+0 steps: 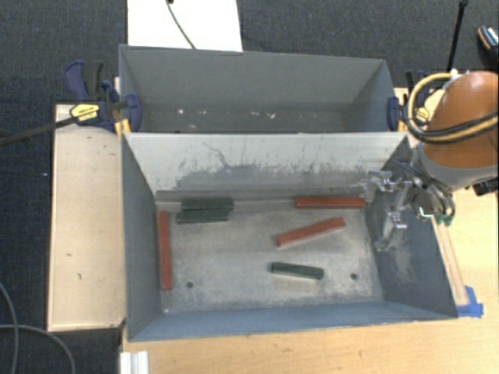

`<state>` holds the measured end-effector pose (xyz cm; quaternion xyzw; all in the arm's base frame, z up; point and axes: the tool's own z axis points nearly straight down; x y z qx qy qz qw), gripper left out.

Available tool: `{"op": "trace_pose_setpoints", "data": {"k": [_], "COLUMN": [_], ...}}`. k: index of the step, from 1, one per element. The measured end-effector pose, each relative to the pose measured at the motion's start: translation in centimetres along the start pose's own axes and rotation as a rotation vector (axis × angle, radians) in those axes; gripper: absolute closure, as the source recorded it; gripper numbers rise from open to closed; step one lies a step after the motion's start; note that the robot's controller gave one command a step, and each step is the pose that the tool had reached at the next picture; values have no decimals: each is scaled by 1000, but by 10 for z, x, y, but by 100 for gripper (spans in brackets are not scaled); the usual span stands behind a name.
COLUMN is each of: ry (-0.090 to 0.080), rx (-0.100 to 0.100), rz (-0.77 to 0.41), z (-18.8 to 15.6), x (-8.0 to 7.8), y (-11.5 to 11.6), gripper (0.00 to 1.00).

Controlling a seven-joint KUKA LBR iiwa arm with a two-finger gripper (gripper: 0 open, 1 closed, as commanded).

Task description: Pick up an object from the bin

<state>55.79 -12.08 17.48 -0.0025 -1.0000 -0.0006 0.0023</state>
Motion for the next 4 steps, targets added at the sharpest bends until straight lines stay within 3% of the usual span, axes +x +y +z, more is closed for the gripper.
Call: {"op": "trace_pose_setpoints", "data": {"k": [1, 2, 3, 4], "ry": [-4, 0, -6, -14], "rx": [-3, -1, 1, 0], "rz": [103, 141, 141, -60], "z": [10, 107, 103, -36], "x": [-2, 1, -1, 11], "y": [72, 131, 128, 161], "gripper": [0, 0, 100, 100]}}
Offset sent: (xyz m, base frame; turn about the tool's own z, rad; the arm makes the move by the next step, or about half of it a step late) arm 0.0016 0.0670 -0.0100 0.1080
